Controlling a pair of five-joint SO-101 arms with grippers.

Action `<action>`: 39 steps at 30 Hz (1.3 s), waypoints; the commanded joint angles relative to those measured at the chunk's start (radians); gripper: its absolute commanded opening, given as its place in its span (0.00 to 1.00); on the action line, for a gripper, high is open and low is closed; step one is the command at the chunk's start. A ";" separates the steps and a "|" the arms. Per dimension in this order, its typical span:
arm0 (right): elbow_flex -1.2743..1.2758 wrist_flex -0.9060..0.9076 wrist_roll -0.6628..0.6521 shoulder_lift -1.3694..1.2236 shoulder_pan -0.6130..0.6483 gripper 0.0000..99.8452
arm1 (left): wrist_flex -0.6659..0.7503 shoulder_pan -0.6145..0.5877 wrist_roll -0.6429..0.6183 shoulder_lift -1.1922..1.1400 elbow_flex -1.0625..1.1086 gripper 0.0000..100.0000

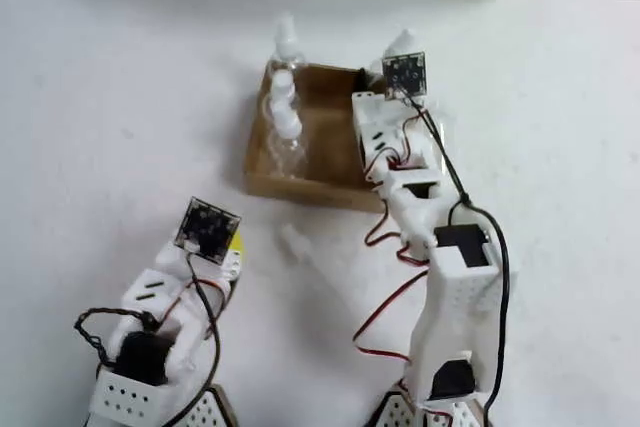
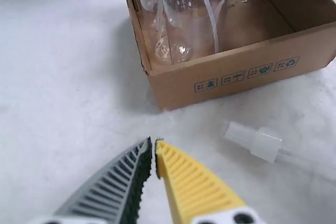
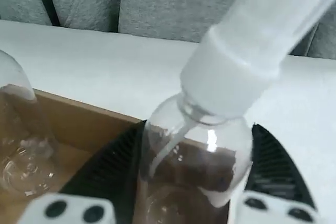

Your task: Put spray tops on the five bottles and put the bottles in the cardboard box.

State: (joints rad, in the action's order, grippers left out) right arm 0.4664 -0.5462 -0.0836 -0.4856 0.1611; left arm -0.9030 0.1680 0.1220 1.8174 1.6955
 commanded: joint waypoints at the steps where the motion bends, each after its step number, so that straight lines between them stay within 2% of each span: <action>1: -0.029 -0.005 -0.014 0.010 -0.010 0.25 | -0.005 -0.008 0.009 0.012 -0.003 0.02; 15: -0.015 -0.008 -0.014 0.021 0.002 0.26 | -0.005 -0.008 0.009 0.012 -0.003 0.02; 22: -0.002 -0.008 -0.014 0.021 0.012 0.39 | -0.005 -0.008 0.009 0.012 -0.003 0.02; 32: 0.009 -0.010 -0.012 0.045 0.012 0.39 | -0.005 -0.008 0.009 0.012 -0.003 0.02; 39: 0.064 -0.007 0.064 0.136 0.010 0.39 | -0.005 -0.008 0.009 0.012 -0.003 0.02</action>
State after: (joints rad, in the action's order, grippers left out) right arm 0.5324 -0.5462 -0.0407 -0.4350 0.1718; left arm -0.9030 0.1680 0.1220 1.8174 1.6955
